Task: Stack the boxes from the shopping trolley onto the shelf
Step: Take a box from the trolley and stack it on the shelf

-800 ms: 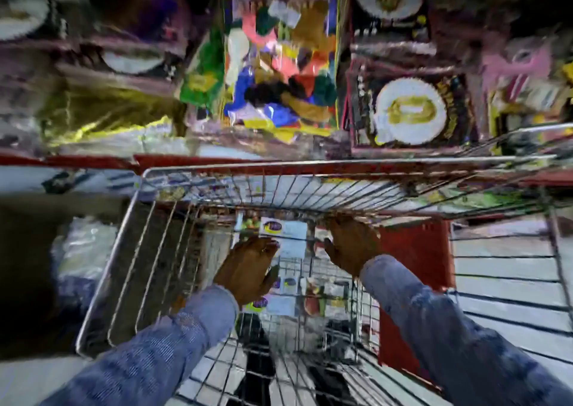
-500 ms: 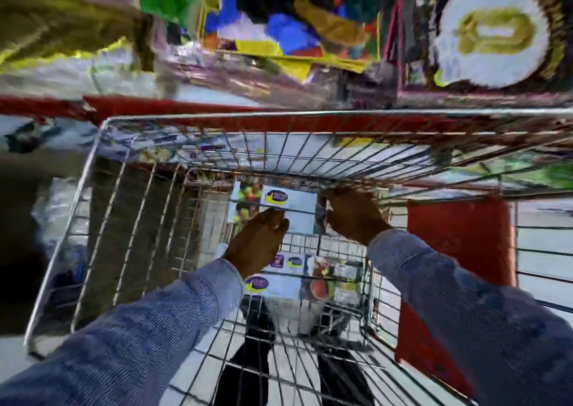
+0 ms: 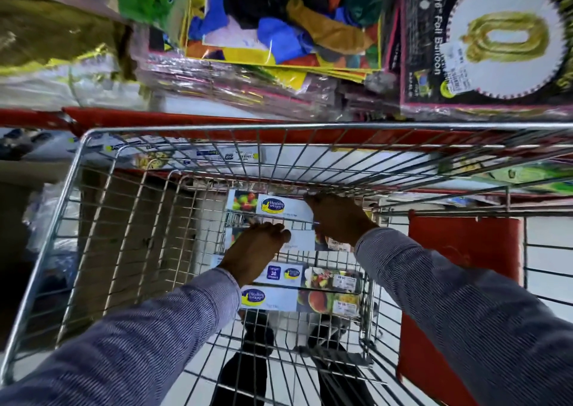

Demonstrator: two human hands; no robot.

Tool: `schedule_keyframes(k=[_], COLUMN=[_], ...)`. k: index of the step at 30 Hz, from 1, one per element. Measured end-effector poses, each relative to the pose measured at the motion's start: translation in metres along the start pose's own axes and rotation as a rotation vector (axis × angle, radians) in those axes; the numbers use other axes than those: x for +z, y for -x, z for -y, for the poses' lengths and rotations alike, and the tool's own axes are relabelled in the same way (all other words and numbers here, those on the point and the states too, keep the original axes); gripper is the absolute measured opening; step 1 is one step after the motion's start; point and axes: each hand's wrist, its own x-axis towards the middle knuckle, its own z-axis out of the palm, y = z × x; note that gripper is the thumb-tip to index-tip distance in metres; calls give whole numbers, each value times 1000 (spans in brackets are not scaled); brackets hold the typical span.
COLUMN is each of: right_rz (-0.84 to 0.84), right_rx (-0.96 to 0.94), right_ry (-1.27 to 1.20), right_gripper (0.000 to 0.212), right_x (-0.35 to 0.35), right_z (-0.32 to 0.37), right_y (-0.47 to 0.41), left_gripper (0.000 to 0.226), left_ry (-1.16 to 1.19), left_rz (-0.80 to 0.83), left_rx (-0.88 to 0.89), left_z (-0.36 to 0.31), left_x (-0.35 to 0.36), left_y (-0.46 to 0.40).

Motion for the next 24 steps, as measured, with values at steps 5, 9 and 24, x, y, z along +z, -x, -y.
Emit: schedule_keyframes(k=[5,9,24], right_rz=[-69,-122,-487], right_rx=[5,-50,-127], right_ry=[72,73,332], right_gripper=[59,53,49], right_x=[-8,-50,-384], right_z=[7,17,87], right_y=[7,42,300], left_gripper=[46,43,57], left_ry=[124,182,71], left_rz=[-99,-134,-548], left_rx=[-70,-84,45], left_z=[-12,-24,-101], left_x=[-24,-67,-374], left_y=[13,39,188])
